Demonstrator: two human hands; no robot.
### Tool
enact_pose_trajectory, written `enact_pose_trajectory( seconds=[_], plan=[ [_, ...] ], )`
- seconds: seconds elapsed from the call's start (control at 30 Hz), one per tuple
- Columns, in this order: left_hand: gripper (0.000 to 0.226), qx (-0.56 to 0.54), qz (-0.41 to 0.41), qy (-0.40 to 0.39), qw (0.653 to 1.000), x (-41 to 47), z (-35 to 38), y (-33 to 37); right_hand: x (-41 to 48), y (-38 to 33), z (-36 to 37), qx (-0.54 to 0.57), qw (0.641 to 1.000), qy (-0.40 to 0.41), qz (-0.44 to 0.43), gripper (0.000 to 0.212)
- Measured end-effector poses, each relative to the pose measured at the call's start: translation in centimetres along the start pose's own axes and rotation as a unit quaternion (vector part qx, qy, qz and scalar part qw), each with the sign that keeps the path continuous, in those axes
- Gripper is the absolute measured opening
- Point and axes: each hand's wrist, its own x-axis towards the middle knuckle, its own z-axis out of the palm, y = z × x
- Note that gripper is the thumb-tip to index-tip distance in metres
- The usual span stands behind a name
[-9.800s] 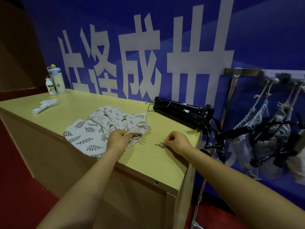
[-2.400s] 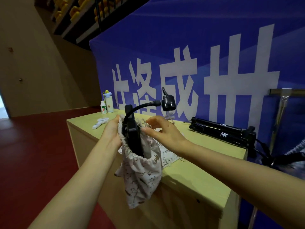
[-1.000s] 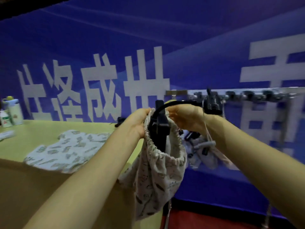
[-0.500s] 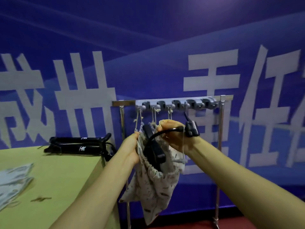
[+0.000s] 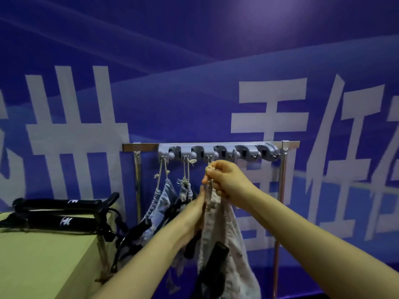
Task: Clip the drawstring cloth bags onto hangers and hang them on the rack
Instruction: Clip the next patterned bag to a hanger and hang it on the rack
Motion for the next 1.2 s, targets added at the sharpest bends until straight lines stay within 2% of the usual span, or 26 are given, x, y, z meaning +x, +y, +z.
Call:
enact_pose_trajectory(
  seconds=[0.1, 0.23, 0.3, 0.43, 0.57, 0.73, 0.87, 0.97, 1.07, 1.2],
  plan=[
    [0.050, 0.066, 0.031, -0.014, 0.997, 1.3, 0.3, -0.9, 1.5, 0.8, -0.3, -0.026, 0.999, 0.042, -0.003, 0.019],
    [0.015, 0.136, 0.092, -0.049, 0.985, 2.4, 1.7, -1.7, 3.8, 1.2, -2.1, -0.052, 0.995, 0.082, -0.012, 0.020],
    [0.012, 0.191, 0.132, -0.014, 0.973, 3.7, 2.4, -1.7, 4.8, 1.1, -3.2, -0.065, 0.995, 0.081, -0.012, 0.020],
    [0.035, 0.243, 0.172, 0.076, 0.952, 7.2, 3.0, -1.4, 7.5, 0.2, -6.2, -0.108, 0.991, 0.079, 0.020, 0.025],
    [0.040, 0.212, 0.141, 0.123, 0.959, 9.8, 3.6, -1.4, 10.3, -0.6, -8.0, -0.146, 0.986, 0.080, 0.026, 0.016],
    [0.042, 0.178, 0.107, 0.155, 0.966, 12.7, 4.1, -1.6, 13.2, 0.7, -8.7, -0.198, 0.977, 0.076, 0.007, 0.016],
    [0.042, 0.163, 0.101, 0.154, 0.969, 13.8, 4.2, -1.7, 14.8, 1.7, -9.2, -0.271, 0.955, 0.120, -0.027, 0.004],
    [0.044, 0.178, 0.107, 0.159, 0.965, 14.8, 4.6, -1.2, 15.5, 2.1, -9.6, -0.310, 0.935, 0.160, -0.066, 0.007],
    [0.047, 0.208, 0.109, 0.171, 0.957, 15.2, 5.0, -1.0, 15.7, 2.9, -10.3, -0.302, 0.930, 0.192, -0.083, 0.006],
    [0.047, 0.234, 0.096, 0.175, 0.951, 15.4, 5.3, -1.4, 16.2, 4.5, -10.2, -0.192, 0.947, 0.251, -0.062, 0.006]
  ],
)
